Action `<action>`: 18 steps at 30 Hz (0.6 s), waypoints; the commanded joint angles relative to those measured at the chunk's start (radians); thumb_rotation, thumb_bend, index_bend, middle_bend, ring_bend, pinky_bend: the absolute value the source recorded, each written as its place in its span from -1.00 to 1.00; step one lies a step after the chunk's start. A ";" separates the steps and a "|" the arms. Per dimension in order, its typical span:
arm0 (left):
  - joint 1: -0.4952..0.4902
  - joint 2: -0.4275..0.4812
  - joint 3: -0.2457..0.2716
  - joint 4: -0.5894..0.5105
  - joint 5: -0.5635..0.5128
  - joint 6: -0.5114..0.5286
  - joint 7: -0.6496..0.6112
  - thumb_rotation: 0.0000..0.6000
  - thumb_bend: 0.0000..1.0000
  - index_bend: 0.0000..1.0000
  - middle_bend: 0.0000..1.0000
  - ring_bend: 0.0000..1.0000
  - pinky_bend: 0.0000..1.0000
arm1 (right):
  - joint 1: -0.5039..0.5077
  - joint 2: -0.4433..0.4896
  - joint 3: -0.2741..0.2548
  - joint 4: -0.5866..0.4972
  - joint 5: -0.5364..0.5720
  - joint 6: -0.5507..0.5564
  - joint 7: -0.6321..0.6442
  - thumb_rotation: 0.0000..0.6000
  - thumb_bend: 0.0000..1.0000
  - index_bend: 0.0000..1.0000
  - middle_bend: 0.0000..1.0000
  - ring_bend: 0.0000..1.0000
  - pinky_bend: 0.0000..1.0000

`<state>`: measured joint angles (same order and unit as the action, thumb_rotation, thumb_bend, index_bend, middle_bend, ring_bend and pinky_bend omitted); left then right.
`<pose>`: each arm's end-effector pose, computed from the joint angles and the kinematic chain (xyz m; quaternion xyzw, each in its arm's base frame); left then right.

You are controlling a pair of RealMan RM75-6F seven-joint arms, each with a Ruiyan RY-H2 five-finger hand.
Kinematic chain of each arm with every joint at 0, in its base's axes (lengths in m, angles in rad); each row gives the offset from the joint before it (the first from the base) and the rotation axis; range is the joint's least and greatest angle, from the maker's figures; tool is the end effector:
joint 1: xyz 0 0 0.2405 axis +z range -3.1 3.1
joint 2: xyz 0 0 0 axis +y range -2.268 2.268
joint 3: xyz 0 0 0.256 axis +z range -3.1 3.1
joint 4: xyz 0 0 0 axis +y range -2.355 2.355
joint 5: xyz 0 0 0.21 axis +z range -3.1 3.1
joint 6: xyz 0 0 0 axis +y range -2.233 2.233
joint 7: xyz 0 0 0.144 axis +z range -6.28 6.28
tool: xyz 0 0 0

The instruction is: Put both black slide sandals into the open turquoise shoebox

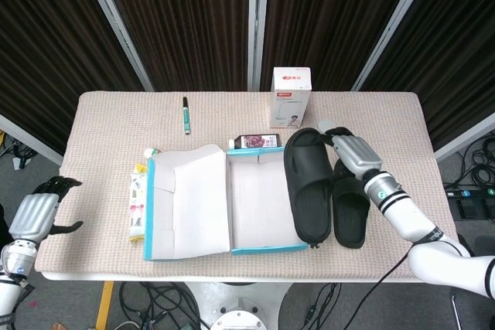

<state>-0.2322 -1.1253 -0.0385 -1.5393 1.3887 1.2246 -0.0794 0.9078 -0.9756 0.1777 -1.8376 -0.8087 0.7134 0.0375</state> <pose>-0.3265 0.2242 0.1369 -0.6260 -0.4512 -0.3352 0.5406 -0.1276 -0.3657 0.1174 0.6787 -0.5331 0.3579 0.3565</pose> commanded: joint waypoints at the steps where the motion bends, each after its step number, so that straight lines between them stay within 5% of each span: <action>1: 0.001 0.001 0.000 0.003 -0.001 0.002 -0.004 1.00 -0.73 -0.56 -0.62 -0.76 -0.60 | -0.039 -0.090 0.035 0.064 -0.095 -0.003 0.086 1.00 -0.79 -0.15 -0.08 -0.78 -1.00; 18: 0.009 -0.009 0.001 0.043 -0.007 0.002 -0.045 1.00 -0.73 -0.56 -0.62 -0.76 -0.60 | -0.081 -0.457 0.106 0.345 -0.374 0.072 0.435 1.00 -0.81 -0.14 -0.09 -0.75 -0.87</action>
<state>-0.2247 -1.1332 -0.0381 -1.4987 1.3814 1.2252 -0.1225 0.8346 -1.3922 0.2736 -1.5306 -1.1505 0.7678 0.4268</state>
